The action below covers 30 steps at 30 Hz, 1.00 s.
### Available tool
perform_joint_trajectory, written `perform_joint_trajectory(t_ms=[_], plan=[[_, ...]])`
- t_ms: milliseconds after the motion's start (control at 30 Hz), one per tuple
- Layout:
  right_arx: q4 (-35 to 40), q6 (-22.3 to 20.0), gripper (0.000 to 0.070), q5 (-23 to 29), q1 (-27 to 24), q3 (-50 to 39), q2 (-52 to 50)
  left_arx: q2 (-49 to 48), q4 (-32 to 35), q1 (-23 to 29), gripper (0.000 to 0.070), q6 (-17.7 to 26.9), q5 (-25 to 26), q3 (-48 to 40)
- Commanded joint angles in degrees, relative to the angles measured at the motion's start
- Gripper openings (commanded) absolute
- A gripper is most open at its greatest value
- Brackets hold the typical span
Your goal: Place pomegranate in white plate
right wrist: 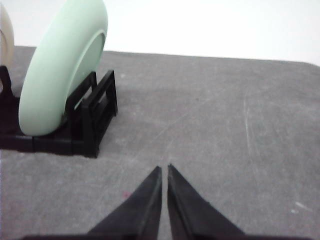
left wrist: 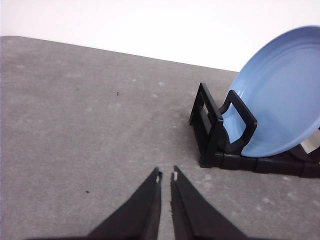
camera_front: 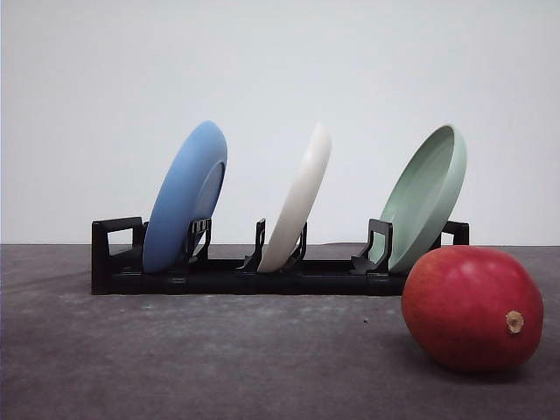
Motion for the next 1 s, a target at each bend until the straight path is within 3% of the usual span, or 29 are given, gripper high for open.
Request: perform_joint_trajectory(t_ms=[0, 267, 467, 700, 833, 967], plan=[[1.8, 0.7, 0.0016, 0.0, -0.1, -0.2, 0.0, 0.0, 0.7, 0.1, 0.0015, -2.4, -0.1, -0.3], [12.1, 12.2, 0.0010, 0.0, -0.1, 0.5, 0.0, 0.0, 3.3, 0.1, 0.0013, -3.6, -1.7, 3.8], [11.4, 18.3, 0.0010, -0.8, -0.1, 5.5, 0.0, 0.1, 4.6, 0.1, 0.0012, -3.1, -2.9, 10.2], [-8.1, 20.2, 0.0008, -3.9, -0.1, 19.0, 1.9, 6.0, -15.3, 0.1, 0.0012, -3.1, -3.4, 25.2], [-16.8, 18.4, 0.0008, -5.4, -0.1, 25.6, 5.5, 11.6, -25.2, 0.1, 0.0012, -3.1, -3.2, 32.8], [-21.5, 16.0, 0.0008, -8.0, -0.1, 29.3, 10.5, 17.5, -30.7, 0.1, 0.0012, -0.9, -0.3, 37.7]])
